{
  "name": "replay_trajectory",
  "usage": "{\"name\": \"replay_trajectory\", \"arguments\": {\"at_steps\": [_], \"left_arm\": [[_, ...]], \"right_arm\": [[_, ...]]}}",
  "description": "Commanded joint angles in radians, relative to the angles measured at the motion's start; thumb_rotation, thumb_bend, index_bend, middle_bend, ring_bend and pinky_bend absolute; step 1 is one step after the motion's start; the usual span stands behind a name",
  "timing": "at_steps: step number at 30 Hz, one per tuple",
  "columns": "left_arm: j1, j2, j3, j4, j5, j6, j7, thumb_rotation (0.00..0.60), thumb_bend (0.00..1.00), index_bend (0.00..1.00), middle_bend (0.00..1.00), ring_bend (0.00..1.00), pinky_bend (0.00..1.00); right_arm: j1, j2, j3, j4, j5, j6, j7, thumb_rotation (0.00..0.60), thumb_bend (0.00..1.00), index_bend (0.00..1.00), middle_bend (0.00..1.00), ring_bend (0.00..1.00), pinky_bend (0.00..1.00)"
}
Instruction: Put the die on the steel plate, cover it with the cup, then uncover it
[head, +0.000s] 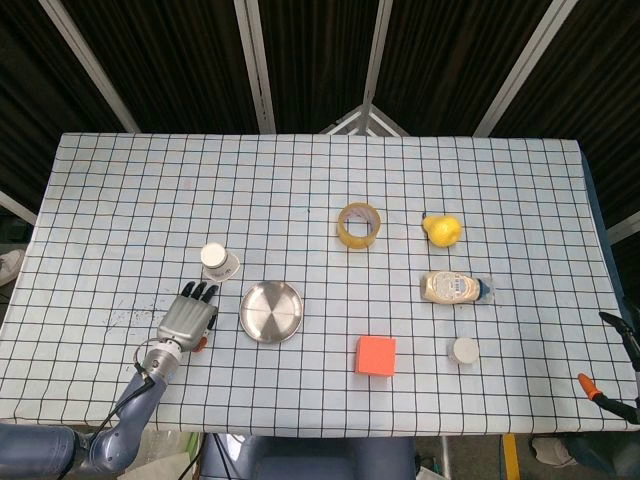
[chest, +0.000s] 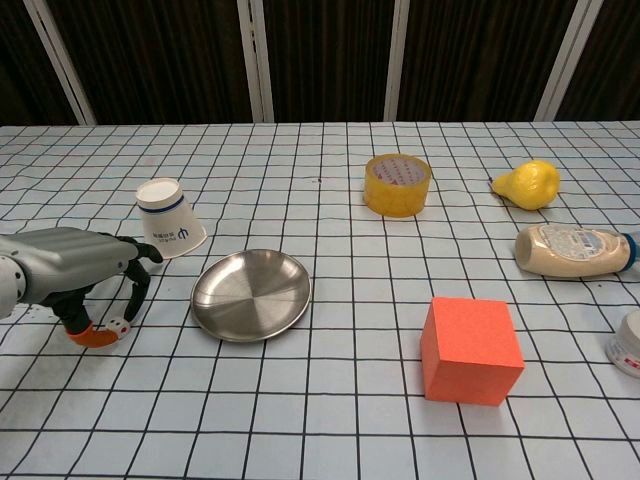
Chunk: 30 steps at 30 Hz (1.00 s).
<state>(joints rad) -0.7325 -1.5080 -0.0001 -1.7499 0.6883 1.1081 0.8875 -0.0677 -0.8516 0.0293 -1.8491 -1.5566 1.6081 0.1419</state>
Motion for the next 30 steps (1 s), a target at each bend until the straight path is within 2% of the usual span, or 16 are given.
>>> {"name": "replay_trajectory", "arguments": {"at_steps": [1,10,17,30], "left_arm": [[-0.003,-0.002,0.001,0.0,-0.007,0.004,0.002,0.6,0.48,0.54,0.06,0.0,0.0],[-0.005,0.006,0.004,-0.006,-0.015,0.01,-0.005,0.6,0.49,0.55,0.06,0.0,0.0],[-0.003,0.033,-0.013,-0.054,-0.006,-0.02,-0.069,0.6,0.5,0.55,0.06,0.0,0.0],[-0.023,0.081,-0.09,-0.204,-0.064,-0.142,-0.248,0.6,0.5,0.55,0.06,0.0,0.0]], "right_arm": [[0.0,0.0,0.0,0.001,0.003,-0.002,0.003,0.6,0.23,0.19,0.05,0.09,0.0],[0.002,-0.002,-0.001,-0.003,-0.002,-0.004,-0.004,0.6,0.23,0.19,0.05,0.09,0.0],[0.003,-0.005,-0.002,-0.006,-0.005,-0.005,-0.012,0.6,0.23,0.2,0.05,0.09,0.0],[-0.003,0.0,0.002,-0.008,-0.001,0.009,-0.005,0.6,0.23,0.2,0.05,0.09,0.0]]}}
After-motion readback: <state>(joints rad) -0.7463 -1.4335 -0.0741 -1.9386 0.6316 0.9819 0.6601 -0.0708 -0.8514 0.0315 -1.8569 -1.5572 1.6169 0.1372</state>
